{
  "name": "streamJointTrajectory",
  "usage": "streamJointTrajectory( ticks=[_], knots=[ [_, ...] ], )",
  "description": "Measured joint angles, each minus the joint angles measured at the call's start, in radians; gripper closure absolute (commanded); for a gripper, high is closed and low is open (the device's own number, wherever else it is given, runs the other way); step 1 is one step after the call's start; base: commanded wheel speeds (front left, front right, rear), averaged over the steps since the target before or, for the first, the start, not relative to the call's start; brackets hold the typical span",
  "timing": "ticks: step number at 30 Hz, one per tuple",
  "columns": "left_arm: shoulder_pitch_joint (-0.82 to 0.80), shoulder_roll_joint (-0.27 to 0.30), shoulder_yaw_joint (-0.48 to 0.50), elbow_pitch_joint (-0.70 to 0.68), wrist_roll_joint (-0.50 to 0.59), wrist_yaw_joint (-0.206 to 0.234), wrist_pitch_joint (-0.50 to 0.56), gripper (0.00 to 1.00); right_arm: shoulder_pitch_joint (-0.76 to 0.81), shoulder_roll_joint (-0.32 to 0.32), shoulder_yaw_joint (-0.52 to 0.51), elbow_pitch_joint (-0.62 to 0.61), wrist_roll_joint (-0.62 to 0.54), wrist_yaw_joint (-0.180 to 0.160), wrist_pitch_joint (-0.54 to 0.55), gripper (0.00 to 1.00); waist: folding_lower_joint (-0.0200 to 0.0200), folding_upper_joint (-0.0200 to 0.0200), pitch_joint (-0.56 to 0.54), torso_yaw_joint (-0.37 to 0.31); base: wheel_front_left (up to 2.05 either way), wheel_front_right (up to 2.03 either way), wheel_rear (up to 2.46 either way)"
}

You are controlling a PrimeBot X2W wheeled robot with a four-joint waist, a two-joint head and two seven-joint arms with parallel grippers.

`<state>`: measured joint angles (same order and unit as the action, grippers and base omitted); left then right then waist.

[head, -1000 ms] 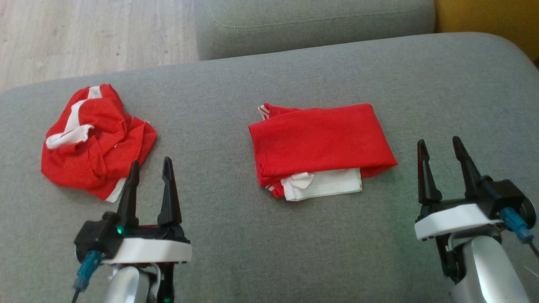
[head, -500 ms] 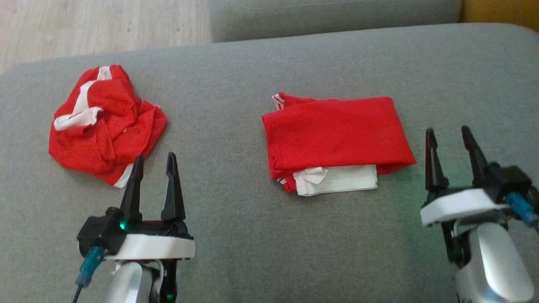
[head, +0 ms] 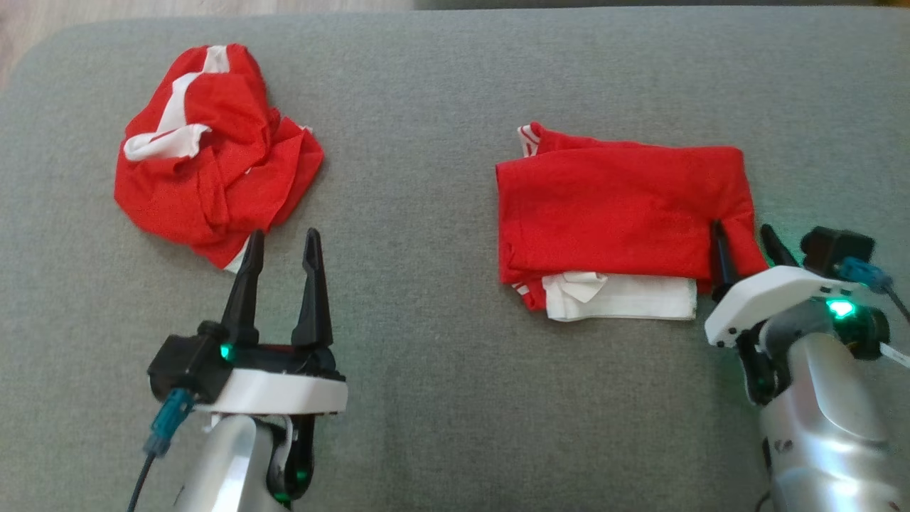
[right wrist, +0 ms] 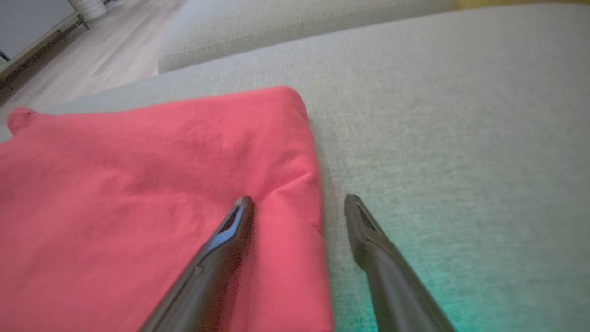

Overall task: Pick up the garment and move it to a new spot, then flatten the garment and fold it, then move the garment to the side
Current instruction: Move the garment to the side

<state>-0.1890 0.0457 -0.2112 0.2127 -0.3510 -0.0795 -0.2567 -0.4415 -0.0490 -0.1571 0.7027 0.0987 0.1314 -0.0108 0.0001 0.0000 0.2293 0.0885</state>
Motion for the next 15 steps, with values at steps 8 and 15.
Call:
streamJointTrajectory(
  ticks=[8, 15],
  knots=[
    [-0.019, 0.000, -0.011, 0.008, 0.000, 0.001, 0.000, 0.00, -0.070, -0.008, 0.042, 0.114, -0.015, 0.000, -0.024, 1.00, -0.0001, 0.0000, 0.013, 0.014, 0.00, 0.00, 0.00],
    [-0.018, 0.000, -0.007, 0.010, 0.000, 0.000, 0.000, 0.00, -0.081, -0.042, 0.125, 0.117, -0.150, 0.000, -0.108, 1.00, -0.0001, 0.0000, -0.014, -0.041, 0.00, 0.00, 0.00]
  ],
)
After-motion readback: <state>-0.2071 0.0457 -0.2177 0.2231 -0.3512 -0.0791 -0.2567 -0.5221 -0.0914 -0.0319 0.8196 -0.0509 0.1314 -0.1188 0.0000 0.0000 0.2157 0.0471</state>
